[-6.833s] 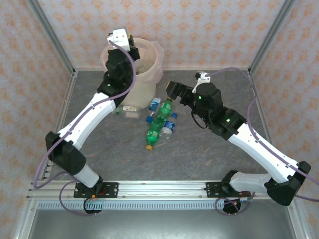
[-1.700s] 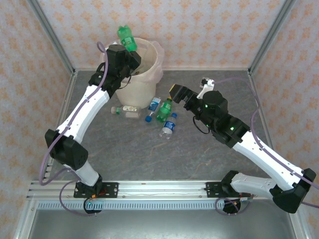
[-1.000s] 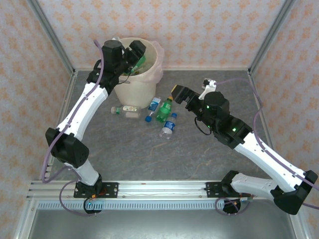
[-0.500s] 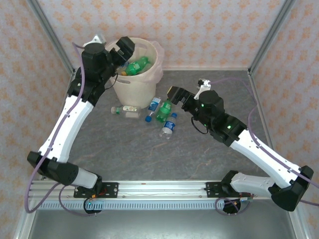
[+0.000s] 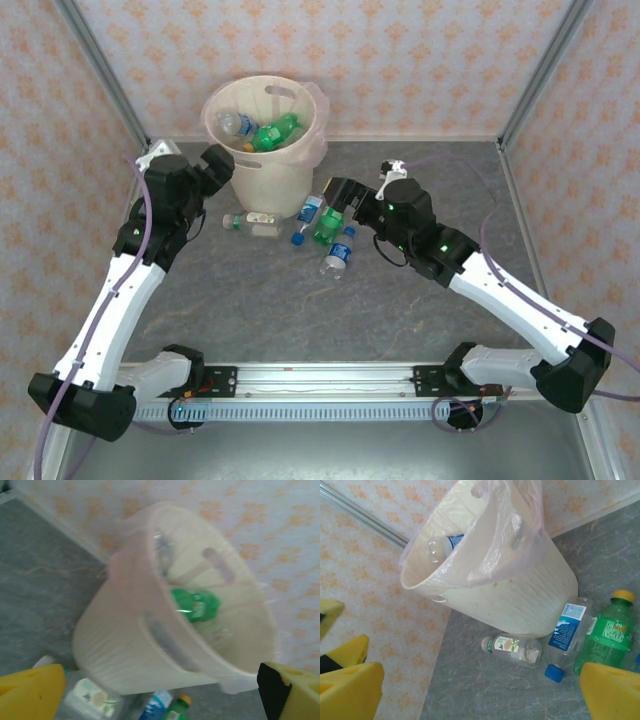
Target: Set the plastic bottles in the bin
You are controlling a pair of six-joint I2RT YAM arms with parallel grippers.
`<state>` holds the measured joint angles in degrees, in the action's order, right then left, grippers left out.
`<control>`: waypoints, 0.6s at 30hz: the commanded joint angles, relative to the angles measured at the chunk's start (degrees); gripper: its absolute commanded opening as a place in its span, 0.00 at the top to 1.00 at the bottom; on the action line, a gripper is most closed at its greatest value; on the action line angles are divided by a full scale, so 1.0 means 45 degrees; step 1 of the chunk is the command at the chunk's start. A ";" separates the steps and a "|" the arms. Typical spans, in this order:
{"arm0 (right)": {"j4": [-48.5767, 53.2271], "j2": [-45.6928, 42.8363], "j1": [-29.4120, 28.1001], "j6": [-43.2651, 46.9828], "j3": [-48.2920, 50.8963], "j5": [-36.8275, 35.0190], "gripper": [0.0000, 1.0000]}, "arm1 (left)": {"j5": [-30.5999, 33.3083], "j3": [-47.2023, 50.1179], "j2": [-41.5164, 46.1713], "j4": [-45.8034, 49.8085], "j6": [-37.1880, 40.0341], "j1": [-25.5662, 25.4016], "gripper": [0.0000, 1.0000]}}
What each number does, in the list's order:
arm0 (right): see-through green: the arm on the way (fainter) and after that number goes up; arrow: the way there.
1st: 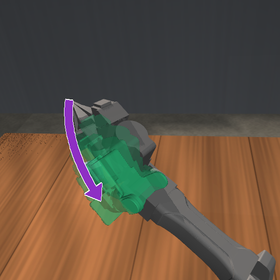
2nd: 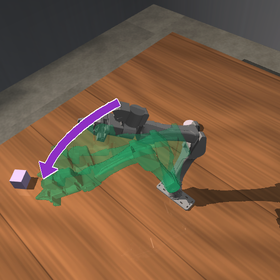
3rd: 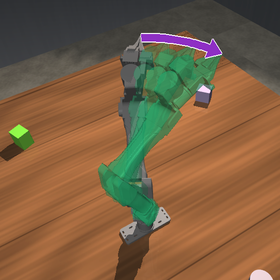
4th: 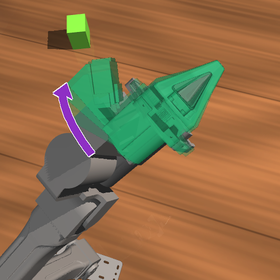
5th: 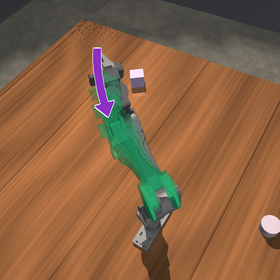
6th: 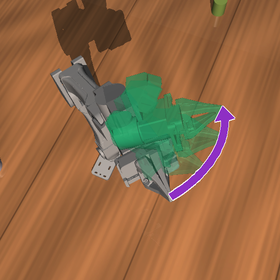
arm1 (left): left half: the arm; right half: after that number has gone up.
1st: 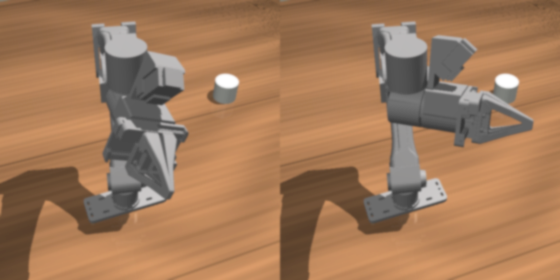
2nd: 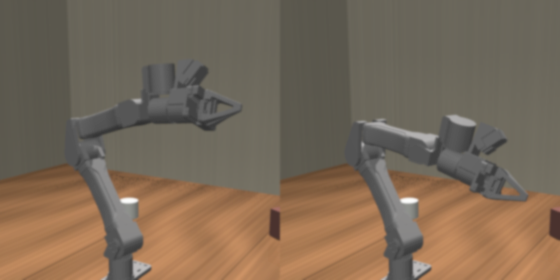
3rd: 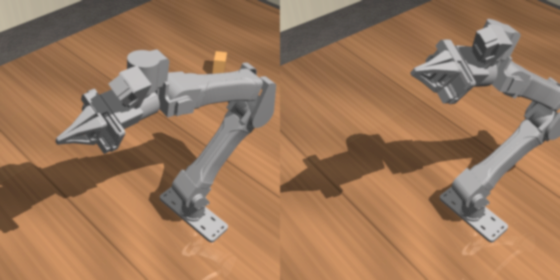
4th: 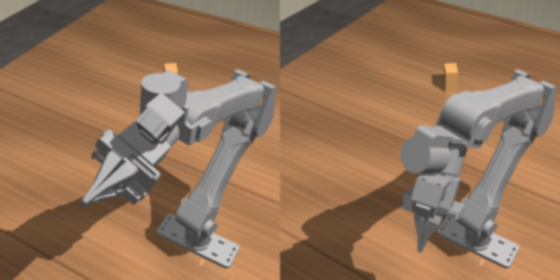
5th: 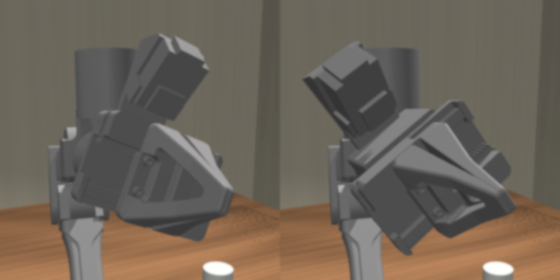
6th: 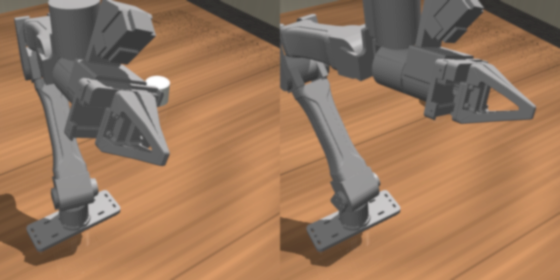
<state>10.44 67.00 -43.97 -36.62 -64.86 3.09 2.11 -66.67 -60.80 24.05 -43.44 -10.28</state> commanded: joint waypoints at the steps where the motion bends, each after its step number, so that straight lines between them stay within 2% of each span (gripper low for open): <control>1: -0.0234 0.0091 -0.0147 0.0052 -0.0765 0.0137 0.00 | -0.0523 0.1434 0.0577 0.0456 -0.0318 0.0740 0.01; 6: -0.0072 0.0091 -0.0191 0.0061 -0.0929 0.0037 0.00 | -0.1999 0.4215 0.1339 -0.0093 -0.1539 0.2529 0.07; 12: 0.0048 0.0093 -0.0210 0.0026 -0.0922 -0.0027 0.00 | -0.4069 0.6805 0.1341 -0.2501 -0.3188 0.4147 0.21; 18: 0.0142 0.0033 -0.0264 -0.0035 -0.0866 0.0015 0.00 | -0.5231 0.8198 0.0326 -0.5962 -0.4783 0.4483 0.32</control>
<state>10.68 67.72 -44.71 -36.62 -67.42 3.27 -16.69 -31.38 -57.65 9.47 -59.53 9.43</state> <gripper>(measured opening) 0.996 0.689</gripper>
